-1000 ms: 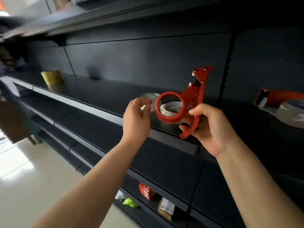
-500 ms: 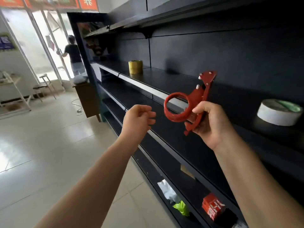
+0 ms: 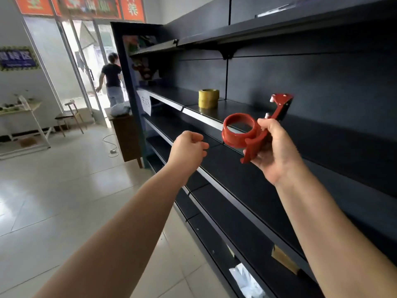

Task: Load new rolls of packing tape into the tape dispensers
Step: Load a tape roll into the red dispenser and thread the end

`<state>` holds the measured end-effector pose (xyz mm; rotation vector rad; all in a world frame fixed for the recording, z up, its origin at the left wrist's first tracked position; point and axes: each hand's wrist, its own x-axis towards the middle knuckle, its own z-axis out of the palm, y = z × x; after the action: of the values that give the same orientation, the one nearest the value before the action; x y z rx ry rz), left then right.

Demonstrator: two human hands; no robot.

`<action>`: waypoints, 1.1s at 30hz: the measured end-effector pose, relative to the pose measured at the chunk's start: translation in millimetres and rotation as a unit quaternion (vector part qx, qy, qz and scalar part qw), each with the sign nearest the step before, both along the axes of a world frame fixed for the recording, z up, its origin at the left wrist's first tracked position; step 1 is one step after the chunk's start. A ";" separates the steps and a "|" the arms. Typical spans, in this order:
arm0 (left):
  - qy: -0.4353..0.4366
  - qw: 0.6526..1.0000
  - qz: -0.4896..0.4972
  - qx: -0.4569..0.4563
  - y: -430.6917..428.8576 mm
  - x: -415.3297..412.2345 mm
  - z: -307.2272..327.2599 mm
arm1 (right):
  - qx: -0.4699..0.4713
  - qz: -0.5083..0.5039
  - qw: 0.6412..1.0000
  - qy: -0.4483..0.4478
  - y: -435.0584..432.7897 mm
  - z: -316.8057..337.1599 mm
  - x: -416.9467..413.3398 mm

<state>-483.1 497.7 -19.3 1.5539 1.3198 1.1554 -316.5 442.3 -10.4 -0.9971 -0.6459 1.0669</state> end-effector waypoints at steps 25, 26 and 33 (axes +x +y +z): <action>0.117 0.989 -0.074 0.059 389.7 32.5 39.8 | 0.005 -0.088 0.995 0.048 351.5 9.2 27.2; 0.123 0.987 -0.083 0.066 403.6 38.5 40.7 | 0.000 -0.096 0.994 0.047 360.2 6.7 29.1; 0.259 0.949 -0.131 0.126 500.0 75.0 38.1 | 0.001 -0.137 0.987 0.088 418.5 -6.5 33.0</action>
<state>-408.1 997.6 18.7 2.2557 1.2633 0.7951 -283.6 860.8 -16.9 -0.9480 -0.3532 0.8980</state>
